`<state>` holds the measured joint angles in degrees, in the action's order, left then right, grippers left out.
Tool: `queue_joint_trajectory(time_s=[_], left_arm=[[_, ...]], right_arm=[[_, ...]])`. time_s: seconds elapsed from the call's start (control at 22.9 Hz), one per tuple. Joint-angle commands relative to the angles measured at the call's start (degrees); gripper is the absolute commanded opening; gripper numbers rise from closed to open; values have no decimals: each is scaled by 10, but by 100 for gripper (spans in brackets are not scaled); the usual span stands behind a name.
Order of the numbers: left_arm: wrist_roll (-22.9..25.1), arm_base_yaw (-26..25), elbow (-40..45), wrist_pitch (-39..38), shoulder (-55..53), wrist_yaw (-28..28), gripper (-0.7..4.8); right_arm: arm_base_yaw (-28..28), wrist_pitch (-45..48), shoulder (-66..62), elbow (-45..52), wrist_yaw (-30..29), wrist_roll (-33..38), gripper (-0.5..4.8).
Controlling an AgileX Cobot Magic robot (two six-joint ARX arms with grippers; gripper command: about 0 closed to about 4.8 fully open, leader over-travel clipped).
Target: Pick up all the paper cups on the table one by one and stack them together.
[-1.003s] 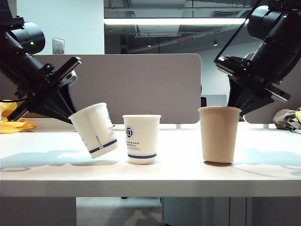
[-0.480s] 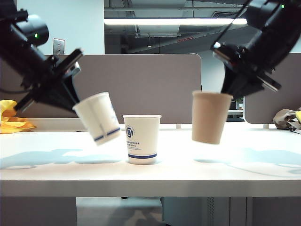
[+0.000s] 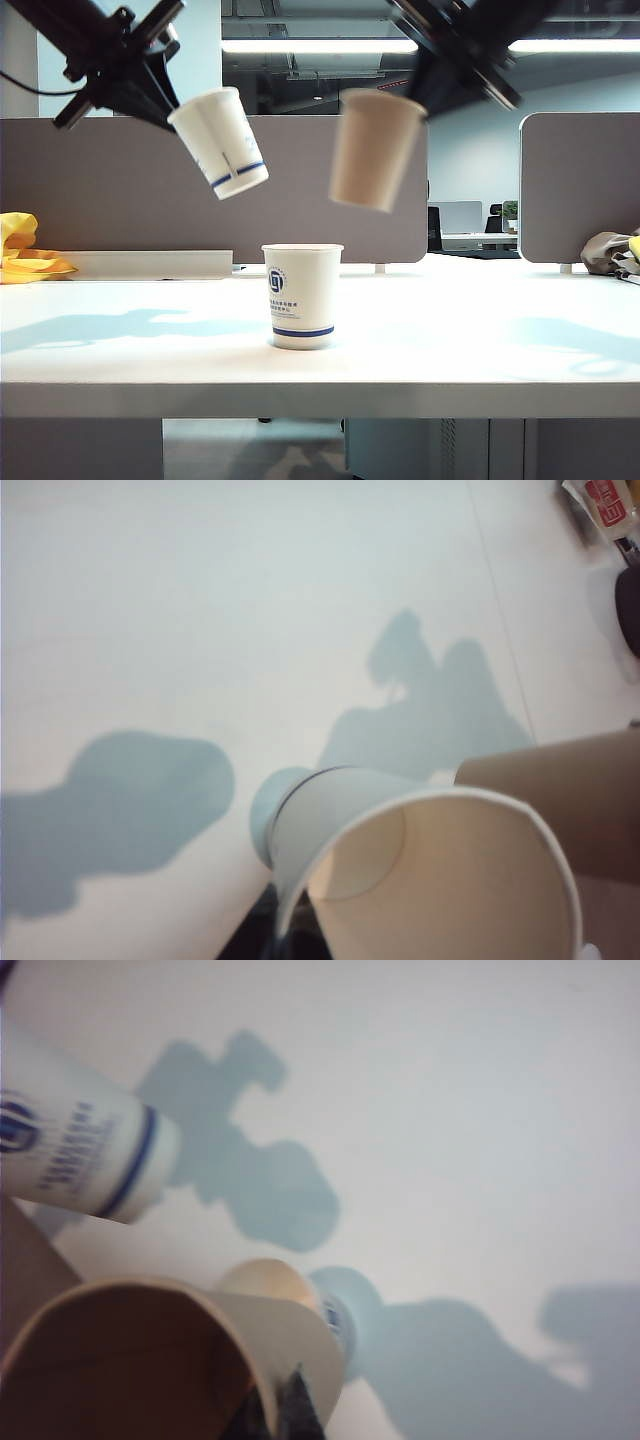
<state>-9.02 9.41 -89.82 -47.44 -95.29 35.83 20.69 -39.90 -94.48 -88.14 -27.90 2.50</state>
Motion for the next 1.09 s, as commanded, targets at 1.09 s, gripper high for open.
queue_joint_trajectory(time_s=[1.09], left_arm=[[-20, 8, -23, -11, 15, 45, -6]], right_arm=[[70, 59, -99, -14, 23, 3, 22]])
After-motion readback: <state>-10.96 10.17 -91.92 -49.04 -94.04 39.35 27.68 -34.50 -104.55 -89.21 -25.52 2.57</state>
